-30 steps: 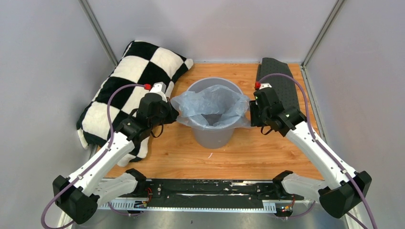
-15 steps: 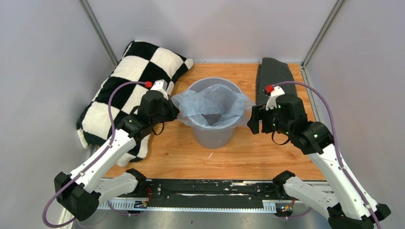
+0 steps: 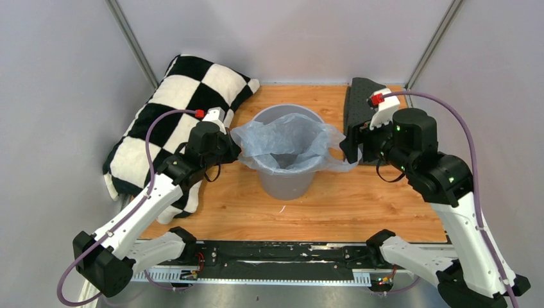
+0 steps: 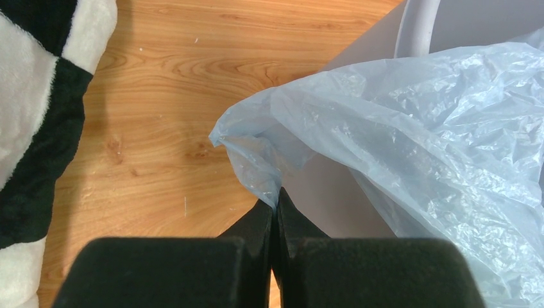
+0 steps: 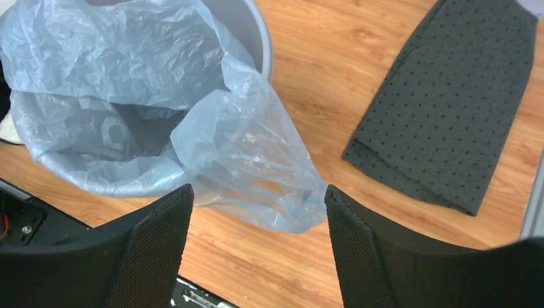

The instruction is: Put the trash bags into the trash bin

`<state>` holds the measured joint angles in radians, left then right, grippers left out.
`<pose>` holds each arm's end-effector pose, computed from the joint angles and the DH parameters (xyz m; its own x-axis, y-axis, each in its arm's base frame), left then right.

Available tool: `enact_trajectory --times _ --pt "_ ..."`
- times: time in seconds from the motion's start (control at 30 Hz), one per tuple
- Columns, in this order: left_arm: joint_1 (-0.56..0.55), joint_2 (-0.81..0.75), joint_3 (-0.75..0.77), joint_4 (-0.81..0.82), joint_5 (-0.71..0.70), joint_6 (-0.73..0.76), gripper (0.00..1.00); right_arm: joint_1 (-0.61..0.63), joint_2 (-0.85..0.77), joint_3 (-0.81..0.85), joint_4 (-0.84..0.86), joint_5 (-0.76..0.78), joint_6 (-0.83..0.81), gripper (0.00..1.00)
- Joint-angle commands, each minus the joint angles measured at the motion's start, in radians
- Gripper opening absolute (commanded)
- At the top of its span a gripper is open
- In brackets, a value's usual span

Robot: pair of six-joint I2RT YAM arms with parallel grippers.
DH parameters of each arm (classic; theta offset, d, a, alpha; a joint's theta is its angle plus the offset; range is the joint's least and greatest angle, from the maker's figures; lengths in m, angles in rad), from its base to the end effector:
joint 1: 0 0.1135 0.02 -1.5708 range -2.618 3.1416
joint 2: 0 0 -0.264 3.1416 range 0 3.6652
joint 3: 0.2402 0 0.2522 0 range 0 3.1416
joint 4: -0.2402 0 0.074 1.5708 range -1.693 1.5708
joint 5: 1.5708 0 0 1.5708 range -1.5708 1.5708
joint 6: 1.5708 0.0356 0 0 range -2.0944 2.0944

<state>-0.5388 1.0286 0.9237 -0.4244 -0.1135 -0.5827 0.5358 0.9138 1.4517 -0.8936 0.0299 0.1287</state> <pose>0.1978 -0.1136 0.3184 -0.5962 -0.2805 -0.7522 0.1171 0.8965 -0.4272 0.1219 0.0711 0.4614 -0.3594 -0.0642 -0.9310 -0.4437 0.8894 0.1100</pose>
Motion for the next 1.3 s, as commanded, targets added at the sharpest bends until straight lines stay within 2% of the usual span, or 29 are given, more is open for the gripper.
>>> enact_trajectory --times 0.0,0.13,0.23,0.5,0.63,0.8,0.93,1.0,1.13,1.27 --pt "0.007 -0.014 -0.007 -0.015 0.001 0.011 0.00 -0.010 0.048 0.103 -0.042 0.033 -0.069 0.77" --pt "0.007 -0.013 -0.008 -0.015 0.005 0.014 0.00 -0.010 0.077 0.179 -0.040 0.022 -0.109 0.79" --pt "0.007 -0.012 -0.007 -0.013 0.004 0.018 0.00 -0.010 0.152 0.249 -0.030 -0.054 -0.158 0.77" --pt "0.007 -0.027 -0.022 -0.016 0.002 0.022 0.00 -0.013 0.395 0.335 0.017 -0.241 -0.267 0.57" --pt "0.007 -0.028 -0.016 -0.020 0.004 0.025 0.00 -0.014 0.514 0.370 0.032 -0.276 -0.296 0.56" --pt "0.007 -0.027 -0.014 -0.019 0.006 0.028 0.00 -0.014 0.604 0.390 0.031 -0.246 -0.313 0.52" --pt "0.007 -0.020 -0.013 -0.019 0.006 0.030 0.00 -0.014 0.626 0.392 0.044 -0.253 -0.304 0.42" --pt "0.007 -0.018 -0.010 -0.020 0.004 0.033 0.00 -0.015 0.638 0.389 0.045 -0.252 -0.302 0.34" --pt "0.007 -0.015 -0.007 -0.011 -0.006 0.033 0.00 -0.014 0.660 0.401 0.049 -0.212 -0.287 0.02" --pt "0.007 0.004 0.015 0.003 -0.026 0.040 0.00 -0.027 0.686 0.432 0.077 -0.112 -0.239 0.00"
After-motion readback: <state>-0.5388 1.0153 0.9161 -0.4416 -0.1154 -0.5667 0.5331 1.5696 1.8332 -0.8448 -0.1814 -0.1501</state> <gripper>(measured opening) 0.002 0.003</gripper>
